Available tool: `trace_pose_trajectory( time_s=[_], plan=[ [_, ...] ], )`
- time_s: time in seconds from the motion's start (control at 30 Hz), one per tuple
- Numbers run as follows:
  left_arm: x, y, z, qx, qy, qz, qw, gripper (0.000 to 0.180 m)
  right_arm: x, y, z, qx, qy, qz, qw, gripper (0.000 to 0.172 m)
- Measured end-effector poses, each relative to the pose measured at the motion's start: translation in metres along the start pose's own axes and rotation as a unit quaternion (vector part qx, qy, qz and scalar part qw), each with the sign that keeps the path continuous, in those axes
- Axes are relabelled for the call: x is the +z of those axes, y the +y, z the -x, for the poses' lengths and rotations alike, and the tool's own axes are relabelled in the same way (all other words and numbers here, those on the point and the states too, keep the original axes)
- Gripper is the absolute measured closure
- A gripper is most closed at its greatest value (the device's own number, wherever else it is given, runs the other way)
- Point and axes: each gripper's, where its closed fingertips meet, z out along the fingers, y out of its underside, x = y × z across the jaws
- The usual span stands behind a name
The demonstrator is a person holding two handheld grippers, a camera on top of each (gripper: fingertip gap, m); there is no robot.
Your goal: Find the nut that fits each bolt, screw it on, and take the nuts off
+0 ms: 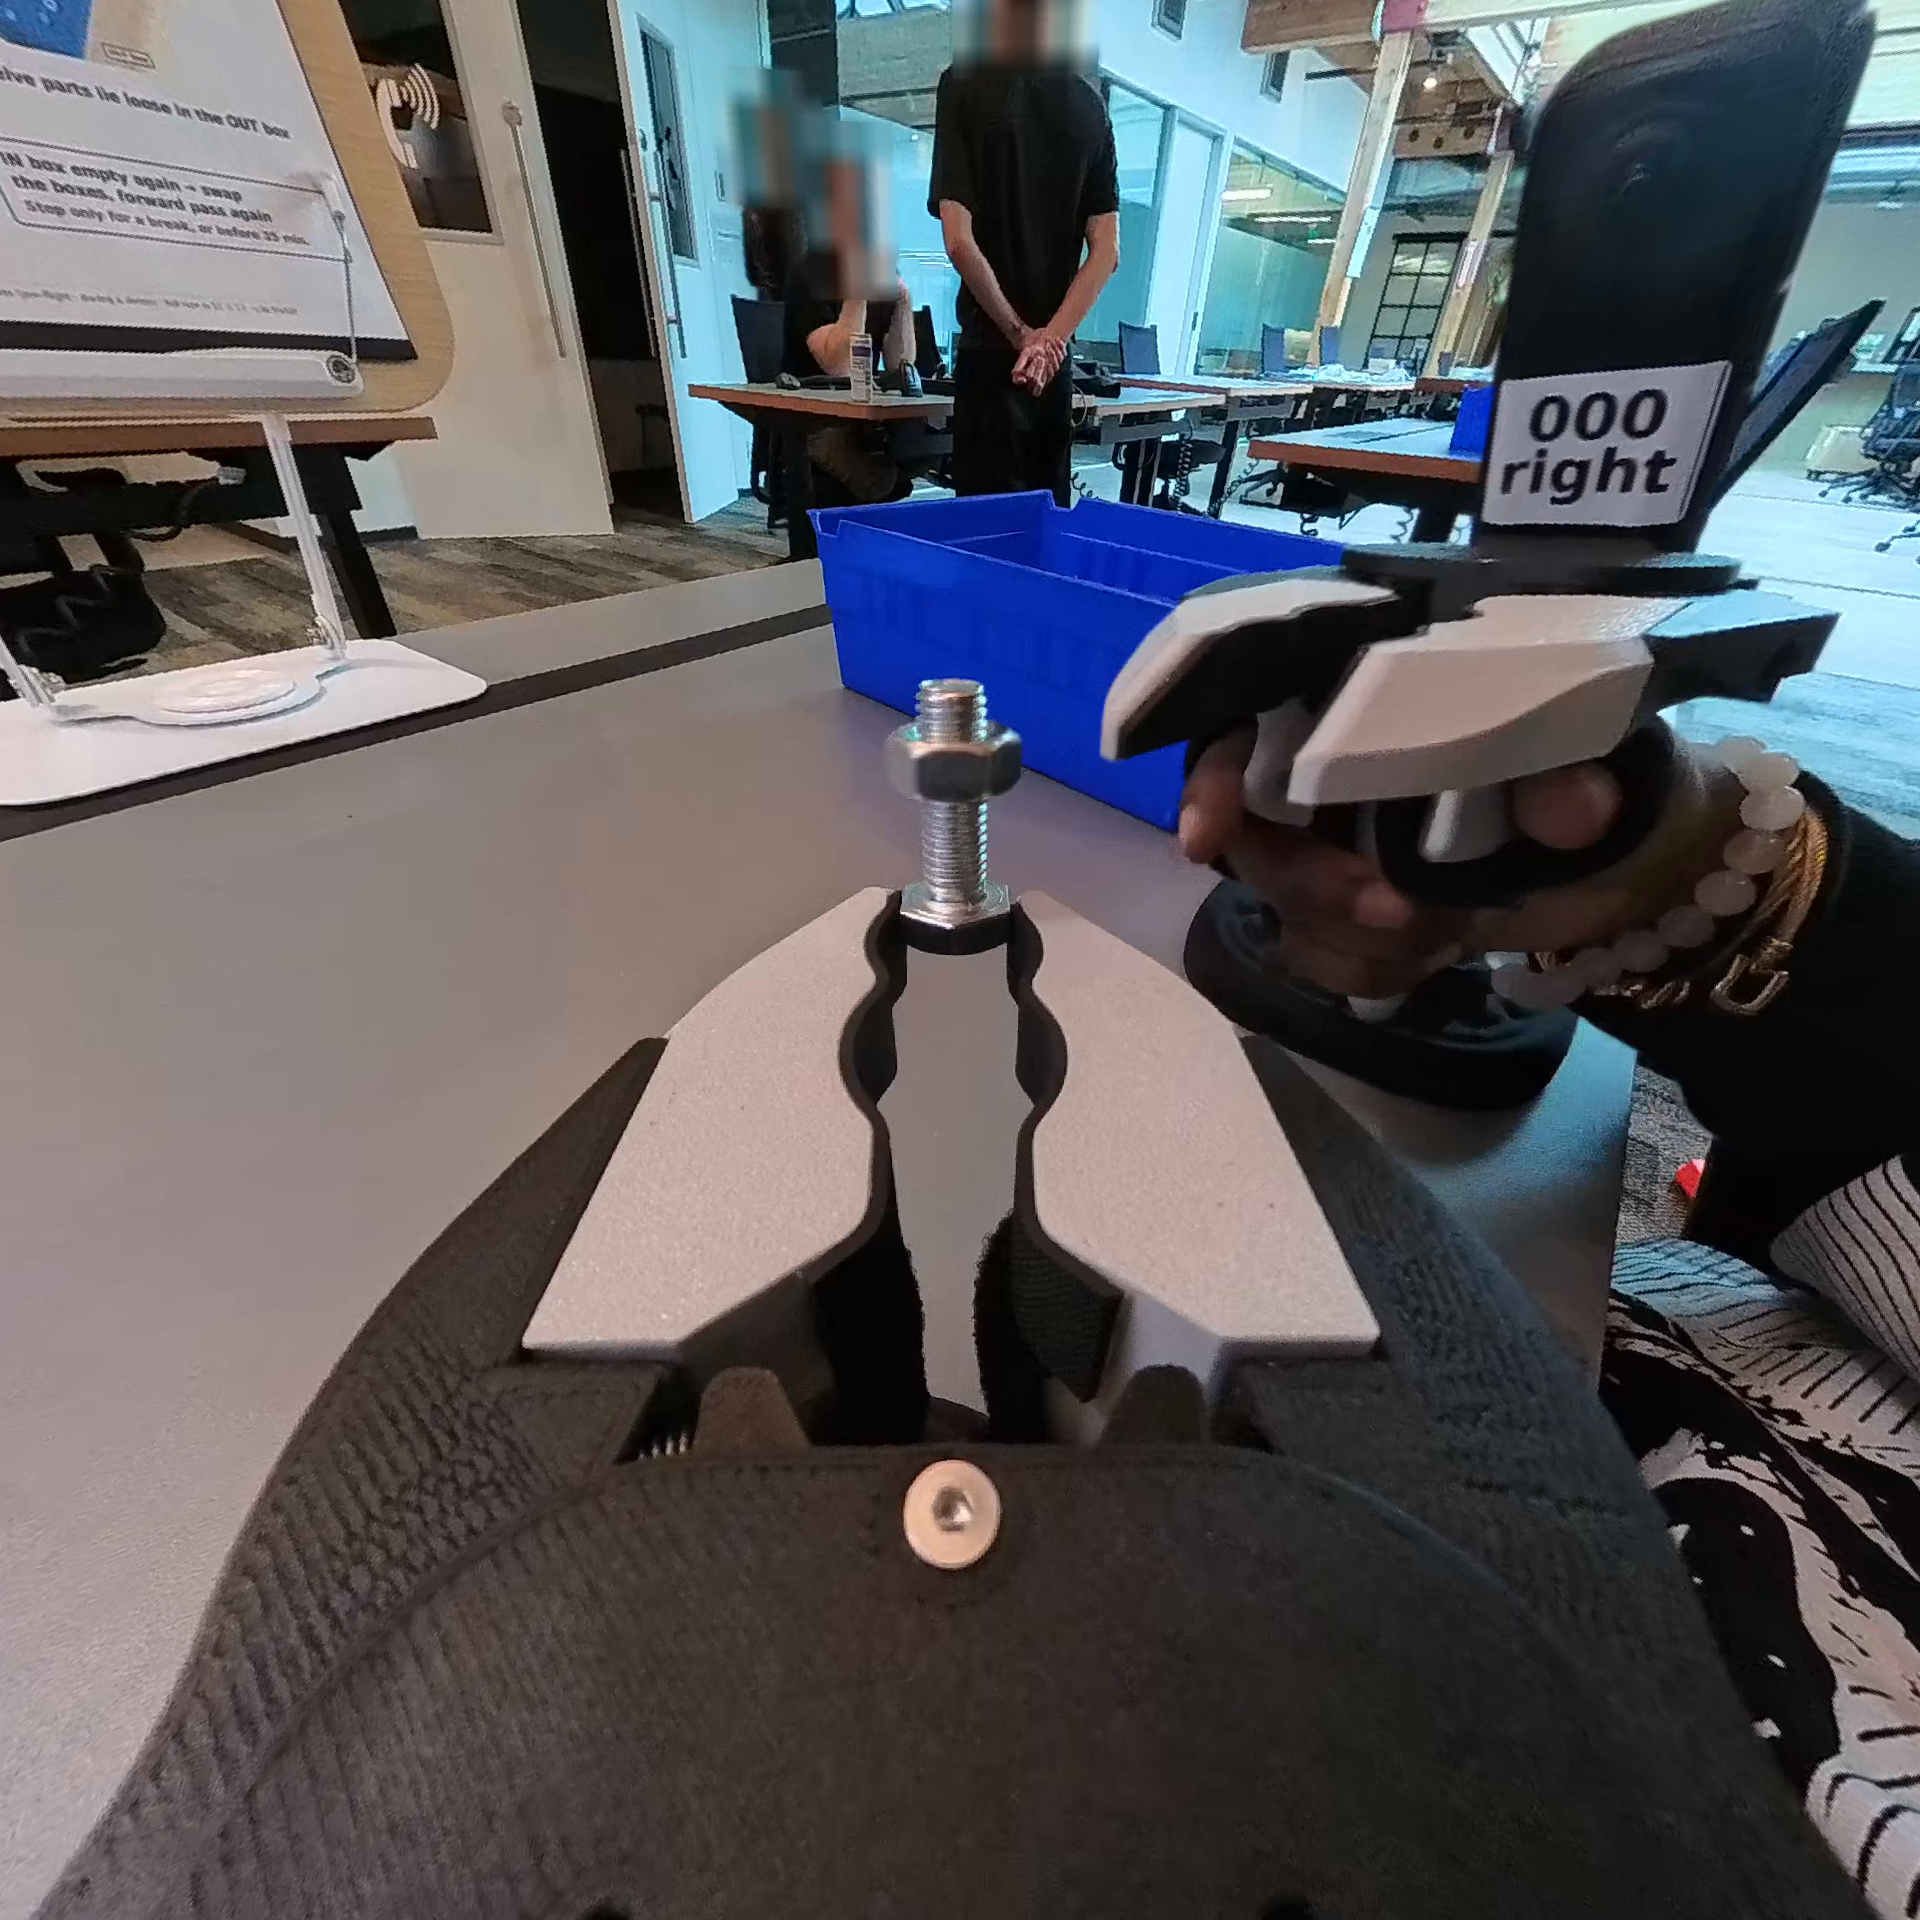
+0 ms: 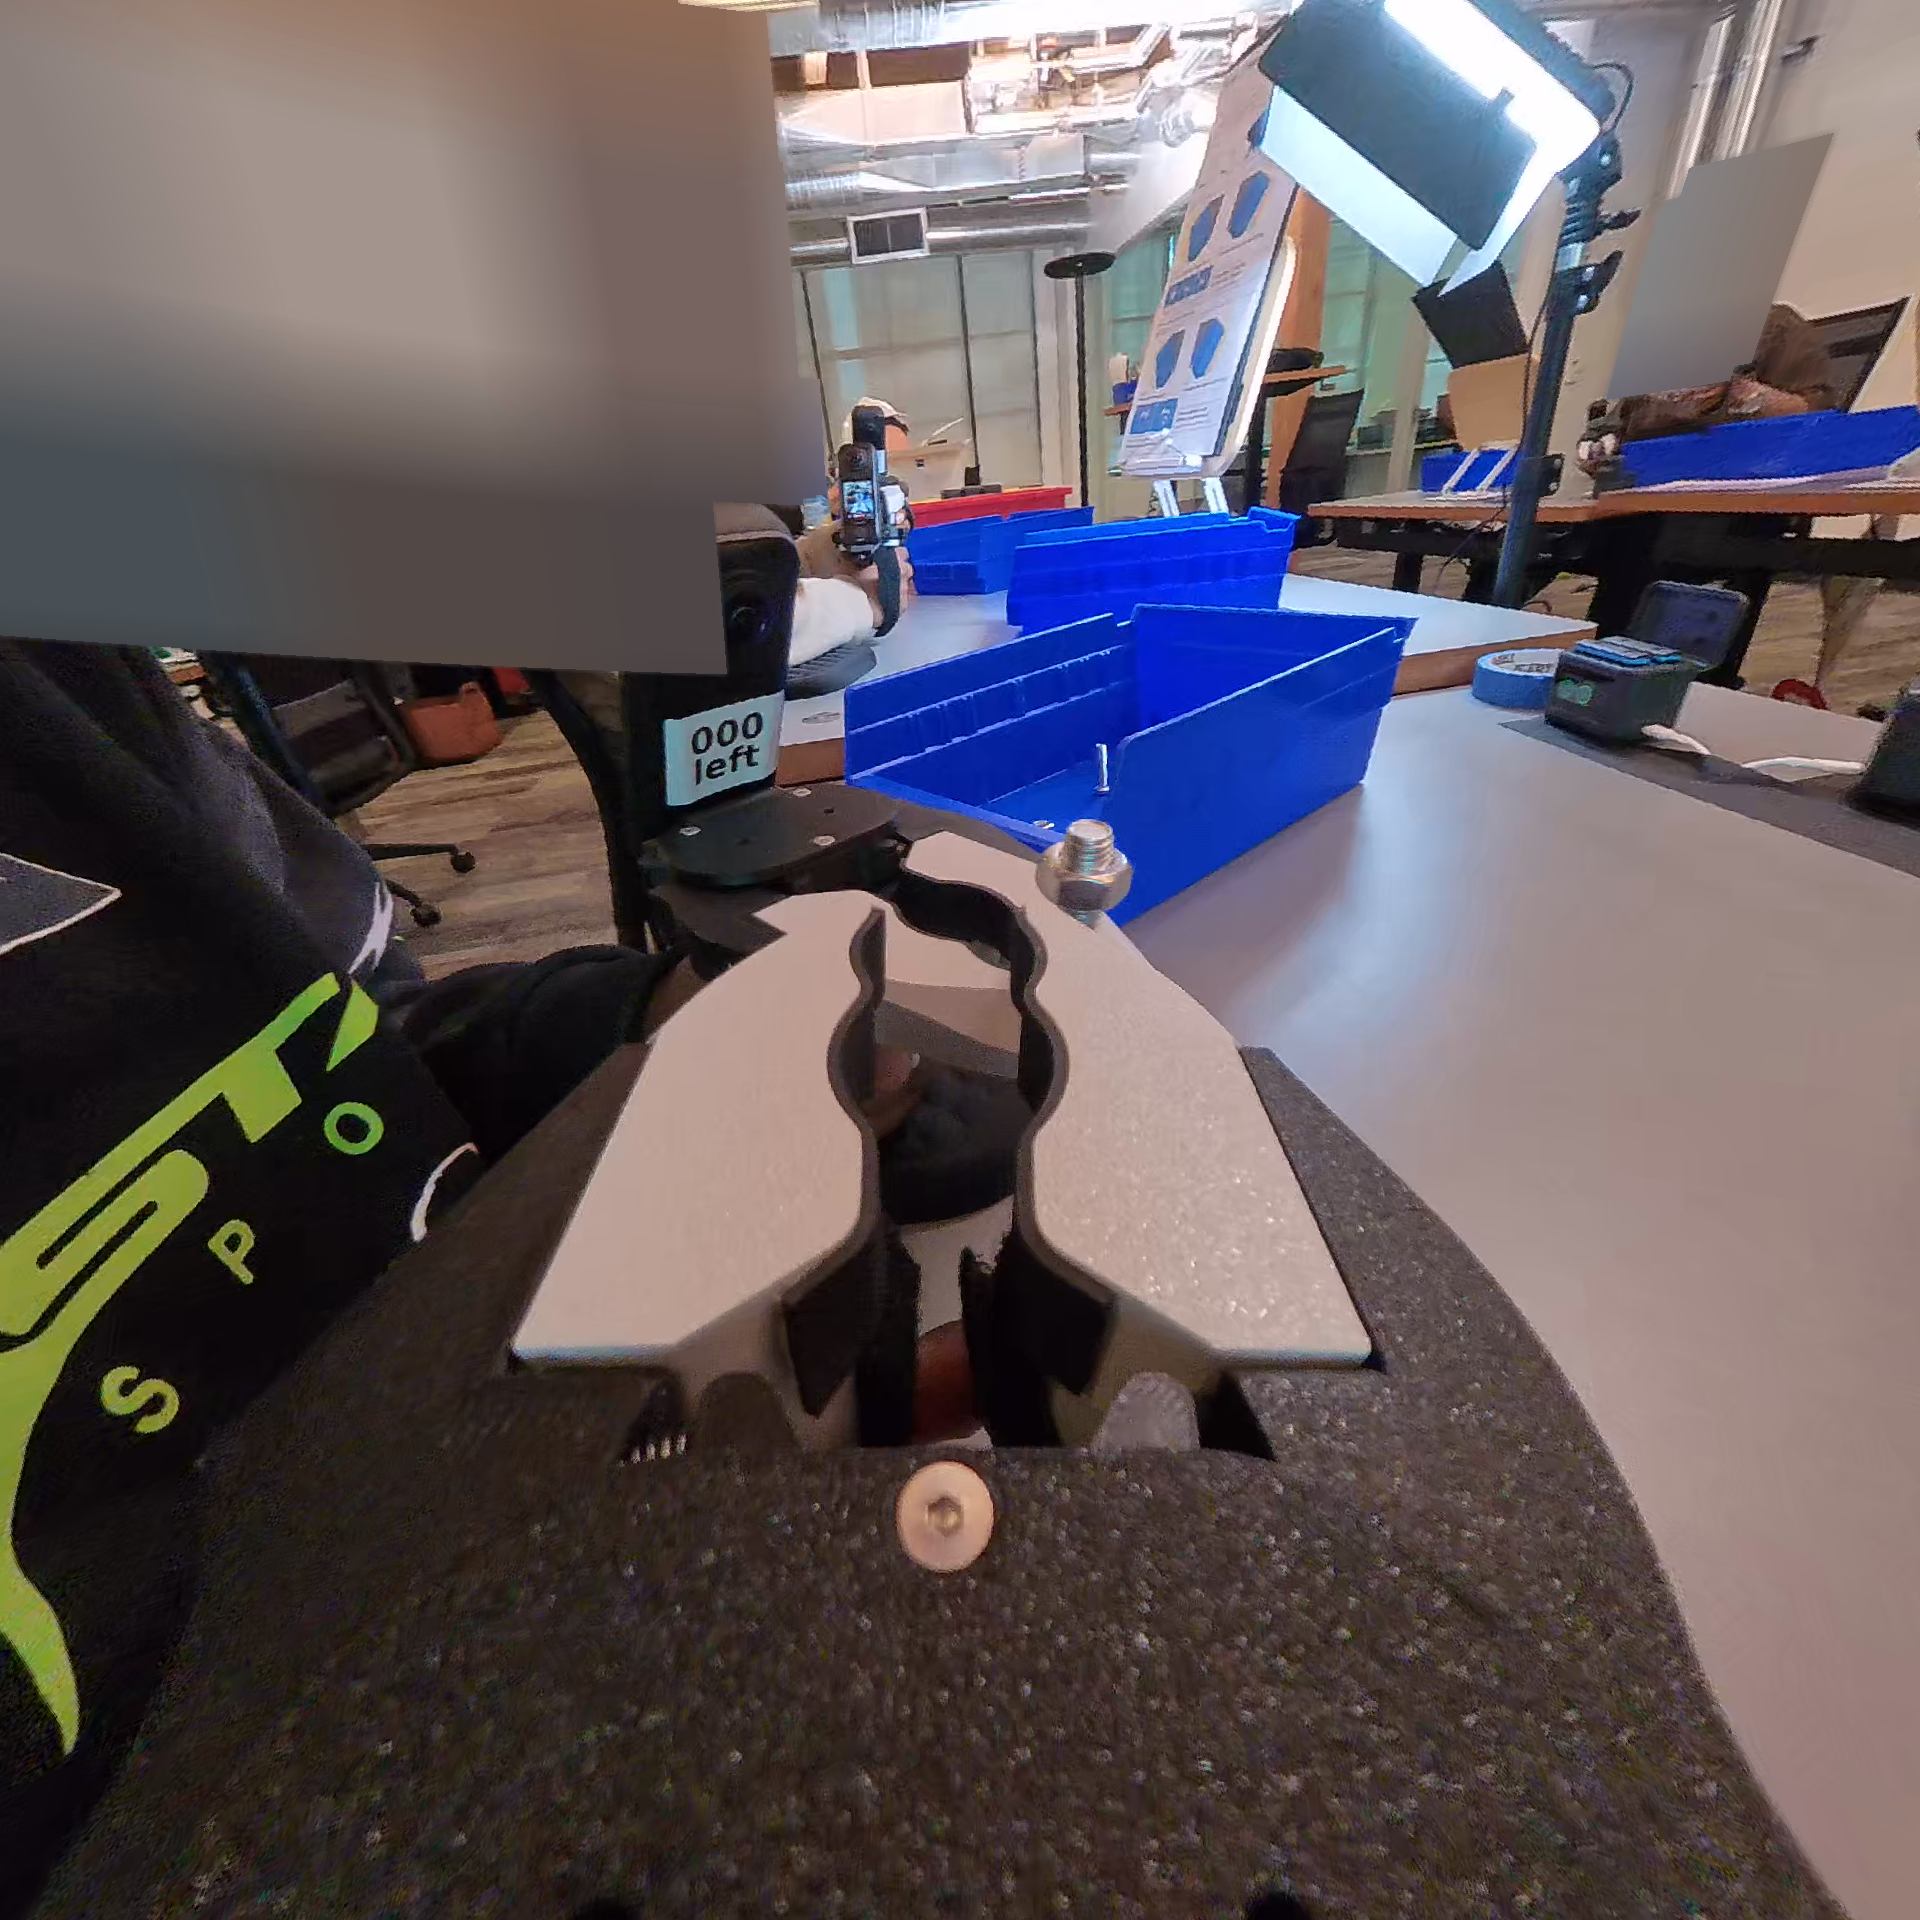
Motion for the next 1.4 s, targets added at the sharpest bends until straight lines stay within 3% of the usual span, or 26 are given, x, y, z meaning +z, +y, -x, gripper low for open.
trace_pose_trajectory(
  time_s=[0.1,0.33,0.63,0.93,1.03,1.1,1.13,1.4],
  plan=[
    [0.0,0.0,-0.001,0.003,0.0,0.001,1.0,0.162,-0.001,-0.003,-0.009,-0.007,0.022,-0.008,1.0,0.148],
    [0.0,0.0,-0.001,0.005,0.002,0.001,1.0,0.162,0.027,0.0,-0.02,0.001,0.016,0.004,1.0,0.125],
    [0.001,0.002,-0.004,0.013,0.008,0.006,1.0,0.162,0.047,0.003,-0.014,-0.001,-0.018,0.021,1.0,0.127],
    [0.001,0.003,-0.002,0.012,0.0,0.009,1.0,0.162,0.033,0.005,-0.015,0.001,0.005,0.023,1.0,0.127],
    [0.0,0.002,-0.001,0.005,0.002,0.006,1.0,0.162,0.016,0.005,-0.014,0.006,0.021,0.02,1.0,0.131],
    [0.0,0.002,0.001,0.002,-0.003,0.006,1.0,0.162,0.004,0.004,0.0,0.009,-0.019,0.02,1.0,0.157],
    [0.001,0.002,0.001,-0.001,-0.002,0.007,1.0,0.162,-0.001,0.004,0.007,0.017,-0.038,0.022,0.999,0.159],
    [0.001,0.002,-0.001,0.005,-0.001,0.008,1.0,0.162,-0.003,-0.004,-0.005,-0.028,0.002,0.056,0.998,0.159]
  ],
)
